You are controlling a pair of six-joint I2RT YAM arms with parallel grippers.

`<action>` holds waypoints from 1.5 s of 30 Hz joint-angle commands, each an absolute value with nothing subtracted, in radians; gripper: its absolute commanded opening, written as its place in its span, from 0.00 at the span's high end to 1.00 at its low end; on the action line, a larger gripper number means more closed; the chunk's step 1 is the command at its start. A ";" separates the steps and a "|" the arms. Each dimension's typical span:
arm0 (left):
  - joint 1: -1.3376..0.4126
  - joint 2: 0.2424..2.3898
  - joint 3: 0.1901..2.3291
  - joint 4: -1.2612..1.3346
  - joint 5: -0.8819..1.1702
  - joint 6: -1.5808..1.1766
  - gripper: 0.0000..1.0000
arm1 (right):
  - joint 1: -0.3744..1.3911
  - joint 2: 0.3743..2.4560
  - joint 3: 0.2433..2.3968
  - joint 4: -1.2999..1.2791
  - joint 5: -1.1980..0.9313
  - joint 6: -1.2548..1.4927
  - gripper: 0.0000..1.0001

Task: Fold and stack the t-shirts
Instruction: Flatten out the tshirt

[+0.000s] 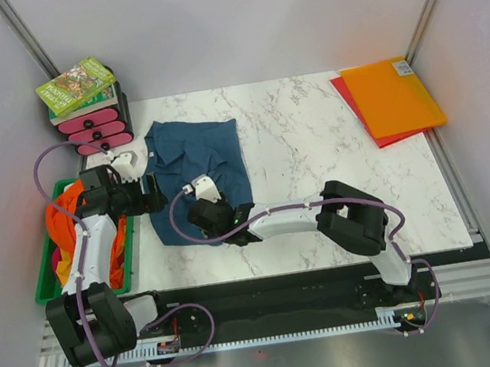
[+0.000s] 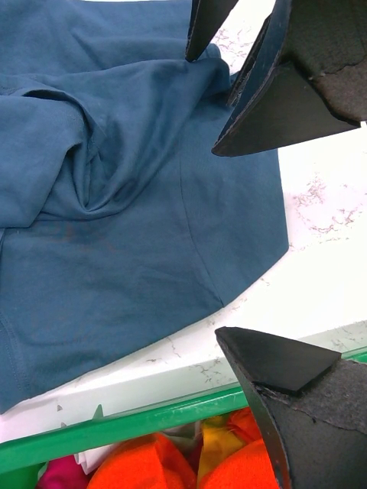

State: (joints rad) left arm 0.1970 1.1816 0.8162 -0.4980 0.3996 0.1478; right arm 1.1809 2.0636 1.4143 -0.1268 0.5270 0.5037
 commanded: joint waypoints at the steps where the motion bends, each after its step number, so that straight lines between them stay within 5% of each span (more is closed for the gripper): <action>1: 0.204 1.181 0.818 -0.469 0.416 0.138 0.00 | 1.180 2.082 1.419 -0.126 0.525 0.549 0.38; 4: 0.204 1.187 0.819 -0.469 0.417 0.135 0.01 | 1.177 2.105 1.422 -0.127 0.523 0.548 0.45; 10: 0.204 1.184 0.818 -0.469 0.407 0.137 0.01 | 1.152 2.106 1.447 -0.124 0.525 0.554 0.99; 23: 0.207 1.150 0.822 -0.471 0.410 0.137 0.01 | 1.002 1.611 1.529 -0.169 0.804 0.203 1.00; 30: 0.206 1.172 0.836 -0.474 0.437 0.150 0.02 | 0.899 1.428 1.359 -0.209 0.847 0.250 1.00; 39: 0.114 1.264 0.873 -0.531 0.462 0.247 0.06 | 0.864 1.419 1.195 -0.229 0.841 0.322 1.00; 45: -0.103 1.224 0.861 -0.531 0.423 0.330 0.07 | 0.862 1.469 1.203 -0.227 0.825 0.336 1.00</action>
State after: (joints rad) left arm 0.0036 1.2625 0.8371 -0.5274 0.4160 0.2268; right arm 0.8661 1.4528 1.1824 -0.2504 0.8238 0.3092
